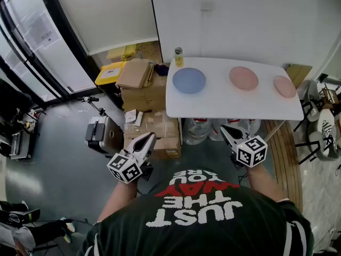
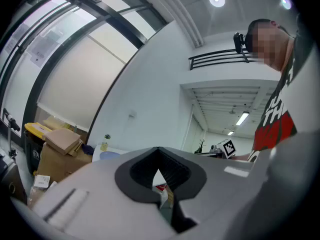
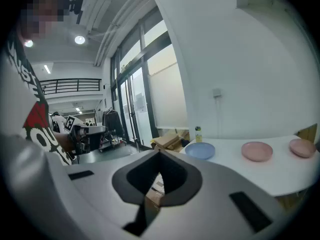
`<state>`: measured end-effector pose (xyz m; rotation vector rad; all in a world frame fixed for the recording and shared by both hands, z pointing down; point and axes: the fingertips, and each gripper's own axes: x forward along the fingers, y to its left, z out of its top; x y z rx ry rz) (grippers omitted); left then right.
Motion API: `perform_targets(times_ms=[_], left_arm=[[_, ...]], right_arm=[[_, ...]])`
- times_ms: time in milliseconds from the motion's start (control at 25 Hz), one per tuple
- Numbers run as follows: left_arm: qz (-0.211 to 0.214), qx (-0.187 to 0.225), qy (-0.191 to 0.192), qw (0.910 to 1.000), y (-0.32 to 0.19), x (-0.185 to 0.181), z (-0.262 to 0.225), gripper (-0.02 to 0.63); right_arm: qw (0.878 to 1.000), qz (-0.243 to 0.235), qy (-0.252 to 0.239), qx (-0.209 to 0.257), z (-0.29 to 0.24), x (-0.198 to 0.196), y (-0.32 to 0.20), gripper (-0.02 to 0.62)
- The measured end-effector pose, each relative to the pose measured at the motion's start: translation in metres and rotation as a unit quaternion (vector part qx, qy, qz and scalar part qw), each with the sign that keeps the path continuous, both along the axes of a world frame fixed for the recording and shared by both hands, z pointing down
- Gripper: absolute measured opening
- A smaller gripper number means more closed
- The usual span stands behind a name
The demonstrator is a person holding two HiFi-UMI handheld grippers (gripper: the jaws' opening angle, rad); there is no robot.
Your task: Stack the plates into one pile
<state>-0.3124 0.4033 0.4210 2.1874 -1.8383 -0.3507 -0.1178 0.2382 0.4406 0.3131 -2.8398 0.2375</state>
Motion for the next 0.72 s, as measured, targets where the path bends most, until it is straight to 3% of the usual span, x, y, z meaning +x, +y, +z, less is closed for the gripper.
perform_targets(times_ms=[720], left_arm=[[-0.021,-0.009,-0.01,0.9997,-0.042,0.014,0.004,0.006]], right_arm=[[1.0,-0.013,0.009,0.012,0.0,0.022,-0.041,0.006]])
